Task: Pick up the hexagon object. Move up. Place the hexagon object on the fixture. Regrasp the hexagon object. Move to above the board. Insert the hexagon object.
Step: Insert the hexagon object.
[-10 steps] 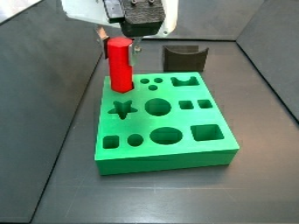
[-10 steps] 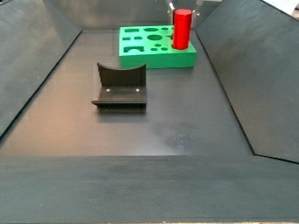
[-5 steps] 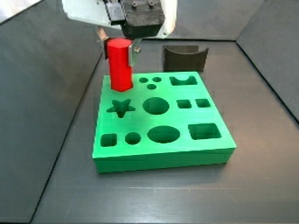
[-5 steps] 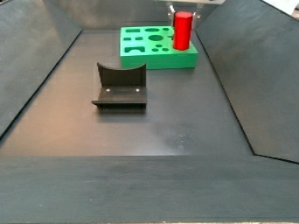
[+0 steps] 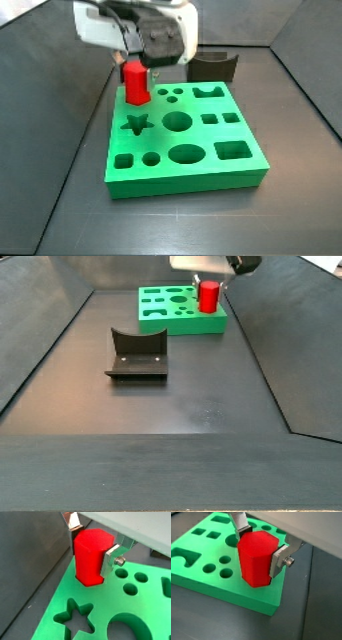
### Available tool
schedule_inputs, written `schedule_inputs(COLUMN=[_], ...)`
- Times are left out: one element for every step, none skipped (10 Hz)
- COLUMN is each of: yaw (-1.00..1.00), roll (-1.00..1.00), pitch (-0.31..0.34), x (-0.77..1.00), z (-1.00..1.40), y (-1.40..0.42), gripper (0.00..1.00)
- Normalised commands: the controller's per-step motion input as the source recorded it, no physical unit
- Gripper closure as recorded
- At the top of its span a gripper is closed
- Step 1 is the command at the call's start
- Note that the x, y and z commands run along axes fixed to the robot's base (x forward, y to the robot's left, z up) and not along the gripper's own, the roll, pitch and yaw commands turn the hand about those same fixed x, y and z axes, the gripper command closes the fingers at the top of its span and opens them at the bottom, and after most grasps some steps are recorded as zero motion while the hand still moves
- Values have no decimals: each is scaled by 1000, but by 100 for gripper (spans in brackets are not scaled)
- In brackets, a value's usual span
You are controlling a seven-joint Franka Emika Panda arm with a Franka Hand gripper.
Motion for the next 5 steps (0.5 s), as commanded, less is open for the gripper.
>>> schedule_inputs(yaw=[0,-14,-14,0,0], roll=[0,0,-24,-19,0], pitch=[0,-34,-19,0,0], x=[43,0,6,0,0], z=[-709,-957,-783,0,0], y=[0,0,0,20,0], gripper=[100,100,100,100,100])
